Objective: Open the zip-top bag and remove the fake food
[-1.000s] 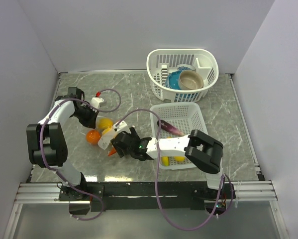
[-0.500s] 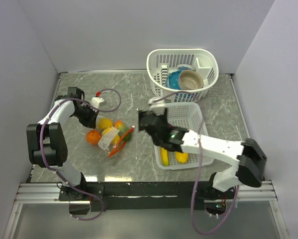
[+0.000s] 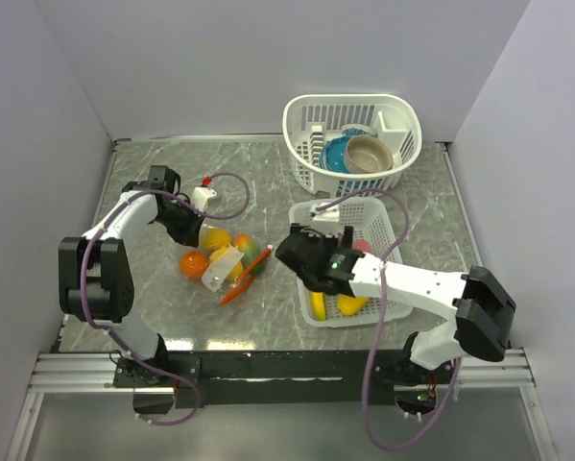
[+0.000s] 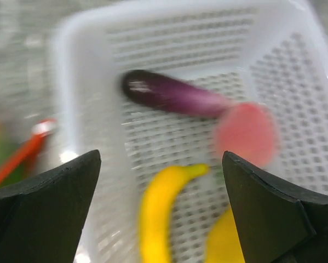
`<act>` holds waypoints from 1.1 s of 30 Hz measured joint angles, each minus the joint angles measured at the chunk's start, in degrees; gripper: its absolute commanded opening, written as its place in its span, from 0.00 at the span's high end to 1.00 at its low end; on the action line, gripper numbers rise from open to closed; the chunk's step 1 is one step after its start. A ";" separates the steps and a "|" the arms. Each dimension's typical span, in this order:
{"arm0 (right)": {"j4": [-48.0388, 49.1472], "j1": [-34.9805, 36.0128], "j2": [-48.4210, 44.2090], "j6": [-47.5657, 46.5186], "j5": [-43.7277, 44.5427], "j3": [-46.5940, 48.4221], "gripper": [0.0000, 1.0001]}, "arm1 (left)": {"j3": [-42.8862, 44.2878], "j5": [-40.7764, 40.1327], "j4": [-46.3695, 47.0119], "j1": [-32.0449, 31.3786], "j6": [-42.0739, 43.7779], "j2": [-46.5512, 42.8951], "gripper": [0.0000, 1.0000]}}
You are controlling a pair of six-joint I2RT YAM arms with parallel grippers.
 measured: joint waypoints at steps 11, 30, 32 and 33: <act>26.12 11.02 8.87 -17.42 -11.56 1.90 0.33 | -0.17 -1.57 1.03 -0.04 -0.02 0.00 0.99; 33.27 7.45 25.22 -21.73 -21.11 7.45 0.16 | -0.66 -1.73 1.70 0.11 0.04 0.96 0.99; 34.07 6.10 26.53 -22.21 -21.73 8.44 0.16 | -0.85 -1.73 1.86 0.15 0.07 0.96 0.99; 34.45 5.46 27.26 -22.51 -21.94 8.90 0.16 | -0.94 -1.75 1.88 0.20 0.09 0.96 0.99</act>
